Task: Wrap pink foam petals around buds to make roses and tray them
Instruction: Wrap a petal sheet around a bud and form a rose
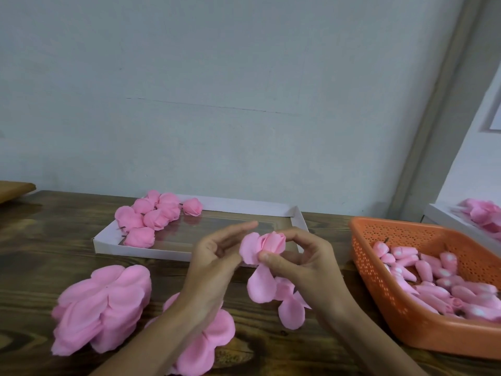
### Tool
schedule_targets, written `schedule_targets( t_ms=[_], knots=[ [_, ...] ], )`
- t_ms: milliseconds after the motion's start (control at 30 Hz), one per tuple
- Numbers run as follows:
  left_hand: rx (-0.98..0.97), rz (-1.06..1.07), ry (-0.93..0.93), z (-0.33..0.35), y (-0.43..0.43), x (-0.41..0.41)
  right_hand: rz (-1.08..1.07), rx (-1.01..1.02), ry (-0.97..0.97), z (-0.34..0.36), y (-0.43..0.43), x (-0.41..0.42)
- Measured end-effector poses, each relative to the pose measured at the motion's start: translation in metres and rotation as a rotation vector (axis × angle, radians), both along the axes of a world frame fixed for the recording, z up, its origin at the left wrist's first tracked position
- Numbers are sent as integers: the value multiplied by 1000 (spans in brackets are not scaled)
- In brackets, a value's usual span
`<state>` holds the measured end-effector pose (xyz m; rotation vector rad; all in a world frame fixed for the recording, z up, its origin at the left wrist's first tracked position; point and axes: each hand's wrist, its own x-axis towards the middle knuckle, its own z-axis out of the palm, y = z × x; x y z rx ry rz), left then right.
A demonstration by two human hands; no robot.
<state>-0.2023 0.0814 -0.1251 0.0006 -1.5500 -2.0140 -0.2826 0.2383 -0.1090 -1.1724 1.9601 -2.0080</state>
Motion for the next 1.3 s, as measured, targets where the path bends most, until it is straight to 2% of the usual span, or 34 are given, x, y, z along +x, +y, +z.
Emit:
schedule_targets(
  t_ms=[100, 267, 533, 633, 800, 933, 1133, 1300],
  knots=[
    [-92, -44, 4, -1, -6, 0, -23, 16, 9, 2, 1, 0],
    [-91, -29, -20, -6, -8, -2, -16, -54, -32, 0, 0, 2],
    [-235, -134, -51, -7, -7, -4, -79, -52, 115, -4, -2, 1],
    [-208, -121, -56, -7, -7, -4, -92, -37, 108, -2, -4, 5],
    [-83, -108, -21, -8, -8, -8, -14, -49, -90, 8, -2, 11],
    [-14, -86, -2, -8, -10, -11, 48, -52, -165, 12, 0, 11],
    [117, -39, 50, -12, -13, -15, 100, -2, -91, 7, 5, 0],
    [151, -8, 30, -16, -13, -16, 250, -37, 69, 2, 7, -4]
  ],
)
